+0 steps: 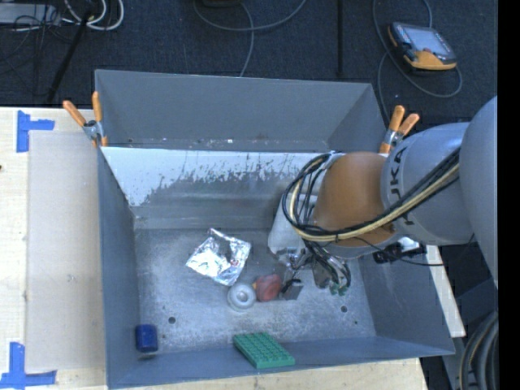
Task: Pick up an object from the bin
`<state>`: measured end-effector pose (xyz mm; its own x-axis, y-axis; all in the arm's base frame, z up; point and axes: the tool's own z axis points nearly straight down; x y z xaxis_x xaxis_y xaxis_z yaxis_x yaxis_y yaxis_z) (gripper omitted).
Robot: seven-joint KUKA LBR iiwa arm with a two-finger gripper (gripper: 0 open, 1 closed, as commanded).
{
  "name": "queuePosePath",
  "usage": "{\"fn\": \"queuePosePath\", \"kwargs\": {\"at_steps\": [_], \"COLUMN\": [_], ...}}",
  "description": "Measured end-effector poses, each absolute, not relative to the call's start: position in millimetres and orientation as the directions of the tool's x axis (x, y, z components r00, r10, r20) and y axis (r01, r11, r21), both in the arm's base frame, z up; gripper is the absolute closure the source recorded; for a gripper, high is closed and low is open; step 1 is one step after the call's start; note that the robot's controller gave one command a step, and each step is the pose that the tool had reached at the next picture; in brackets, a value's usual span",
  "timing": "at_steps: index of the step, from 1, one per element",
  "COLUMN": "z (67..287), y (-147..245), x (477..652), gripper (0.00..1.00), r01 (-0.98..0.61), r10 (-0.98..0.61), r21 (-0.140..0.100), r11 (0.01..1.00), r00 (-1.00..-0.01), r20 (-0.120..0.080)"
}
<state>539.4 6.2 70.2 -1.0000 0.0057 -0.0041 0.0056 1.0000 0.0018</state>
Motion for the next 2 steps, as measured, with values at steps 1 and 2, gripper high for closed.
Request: {"fn": "queuePosePath", "kwargs": {"at_steps": [1,2], "z": [292.8,170.3], "y": [-12.5,19.4], "x": [549.3,516.6], "gripper": [1.00,1.00], "r01": [-0.347,-0.226], "r10": [-0.347,-0.226], "r21": [-0.003,0.003], "r11": [0.938,0.974], "r00": [-0.938,-0.974], "r20": [-0.008,0.009]}}
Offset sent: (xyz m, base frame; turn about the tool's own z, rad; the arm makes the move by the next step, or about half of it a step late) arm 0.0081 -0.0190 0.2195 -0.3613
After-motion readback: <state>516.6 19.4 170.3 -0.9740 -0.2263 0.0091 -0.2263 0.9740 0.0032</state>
